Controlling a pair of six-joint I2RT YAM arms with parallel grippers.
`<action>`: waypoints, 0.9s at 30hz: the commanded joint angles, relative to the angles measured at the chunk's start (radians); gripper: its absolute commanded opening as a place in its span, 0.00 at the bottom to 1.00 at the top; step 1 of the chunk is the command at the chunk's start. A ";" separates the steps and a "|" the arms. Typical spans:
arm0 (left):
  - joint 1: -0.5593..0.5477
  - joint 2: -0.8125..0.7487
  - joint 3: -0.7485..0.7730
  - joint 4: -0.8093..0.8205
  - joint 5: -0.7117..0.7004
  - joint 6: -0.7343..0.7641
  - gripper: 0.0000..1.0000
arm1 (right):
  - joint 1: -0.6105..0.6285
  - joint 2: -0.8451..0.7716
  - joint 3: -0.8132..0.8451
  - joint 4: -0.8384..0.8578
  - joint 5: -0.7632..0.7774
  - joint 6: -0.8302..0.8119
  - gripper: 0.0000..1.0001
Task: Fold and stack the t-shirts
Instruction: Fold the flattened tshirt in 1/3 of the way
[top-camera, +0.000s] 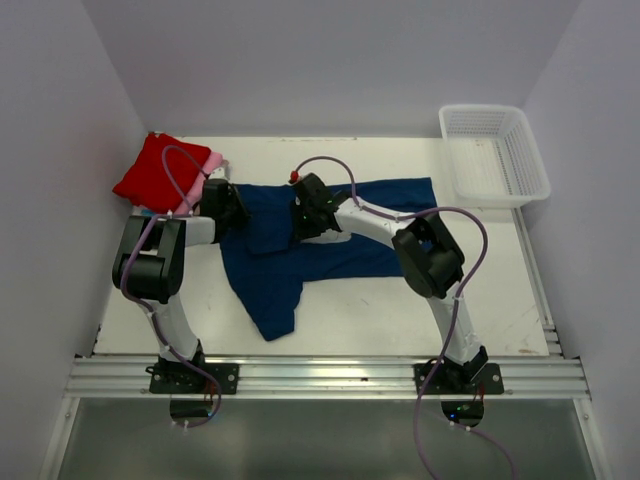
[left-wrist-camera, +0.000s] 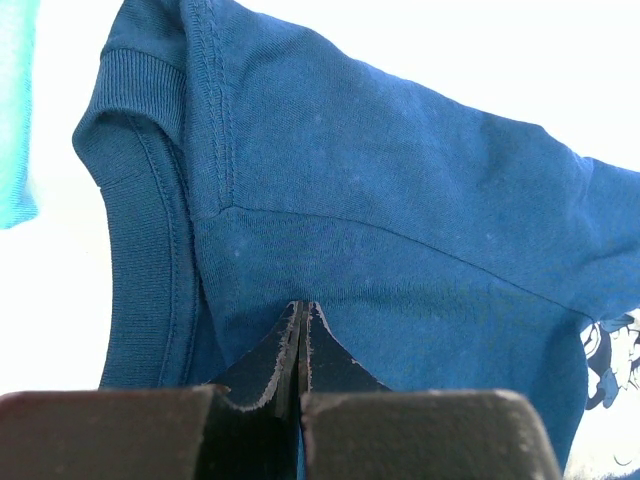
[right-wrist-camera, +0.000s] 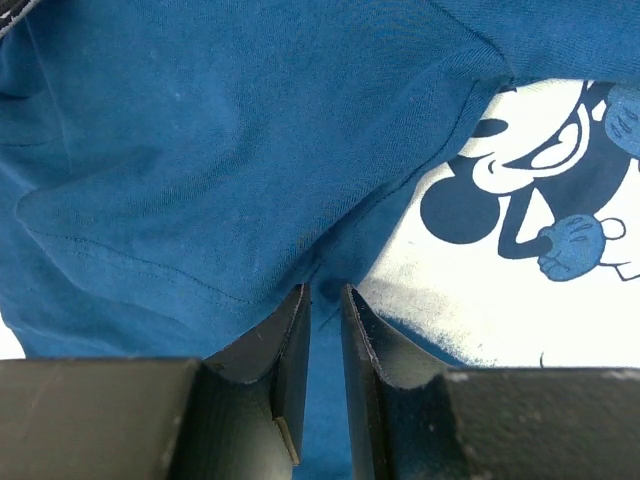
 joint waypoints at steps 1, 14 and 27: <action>0.012 -0.013 -0.013 0.011 0.008 -0.004 0.00 | 0.007 0.010 0.023 -0.006 0.023 -0.010 0.22; 0.014 0.007 -0.013 0.026 0.022 -0.010 0.00 | 0.031 0.075 0.077 -0.013 0.006 -0.007 0.22; 0.020 0.010 -0.019 0.032 0.030 -0.010 0.00 | 0.042 0.073 0.078 -0.055 0.035 -0.019 0.00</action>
